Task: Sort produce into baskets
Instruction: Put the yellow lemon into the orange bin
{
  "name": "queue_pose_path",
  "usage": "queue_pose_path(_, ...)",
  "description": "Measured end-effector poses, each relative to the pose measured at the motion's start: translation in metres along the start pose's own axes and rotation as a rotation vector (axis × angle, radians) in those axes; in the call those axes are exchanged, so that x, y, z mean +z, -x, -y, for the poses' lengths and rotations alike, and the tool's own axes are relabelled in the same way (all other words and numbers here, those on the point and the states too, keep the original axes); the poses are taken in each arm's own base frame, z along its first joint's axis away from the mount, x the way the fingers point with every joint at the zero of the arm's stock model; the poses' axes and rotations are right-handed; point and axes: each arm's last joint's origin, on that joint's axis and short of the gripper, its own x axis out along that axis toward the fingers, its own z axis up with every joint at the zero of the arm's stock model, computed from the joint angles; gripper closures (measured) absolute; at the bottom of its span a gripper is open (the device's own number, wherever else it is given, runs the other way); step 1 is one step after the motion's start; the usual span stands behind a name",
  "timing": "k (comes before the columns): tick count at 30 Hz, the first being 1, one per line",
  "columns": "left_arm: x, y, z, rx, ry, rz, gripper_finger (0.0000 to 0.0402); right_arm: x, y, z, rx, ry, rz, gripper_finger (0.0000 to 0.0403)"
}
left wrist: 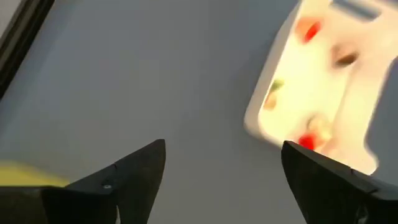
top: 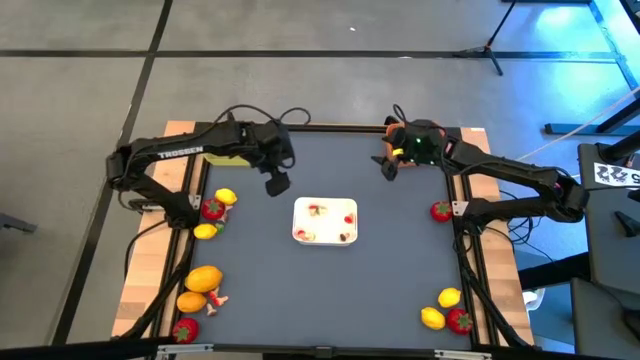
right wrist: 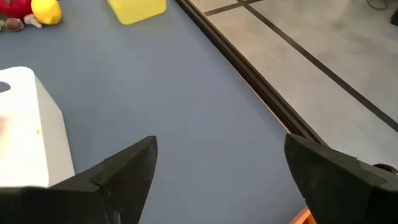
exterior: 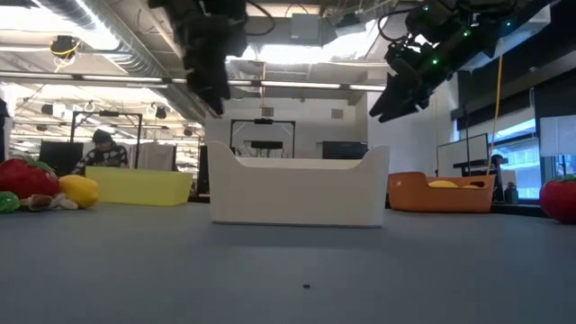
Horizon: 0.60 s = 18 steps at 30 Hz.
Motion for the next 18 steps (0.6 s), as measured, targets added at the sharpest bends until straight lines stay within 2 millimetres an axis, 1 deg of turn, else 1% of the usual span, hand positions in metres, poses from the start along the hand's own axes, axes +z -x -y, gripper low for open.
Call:
queue_pose_path(4, -0.013, -0.002, -0.002, 0.087, 0.052, -0.117, 0.0089, -0.001, -0.002, 0.000, -0.002, -0.001, -0.011, 0.0055)
queue_pose_path(12, -0.052, -0.024, -0.012, 0.189, 0.135, -0.375, 0.0089, -0.002, -0.004, 0.000, -0.003, 0.001, -0.016, 0.0055)
queue_pose_path(18, -0.078, -0.039, -0.019, 0.227, 0.147, -0.507, 0.0089, -0.002, -0.005, 0.001, -0.004, 0.006, -0.017, 0.0055)
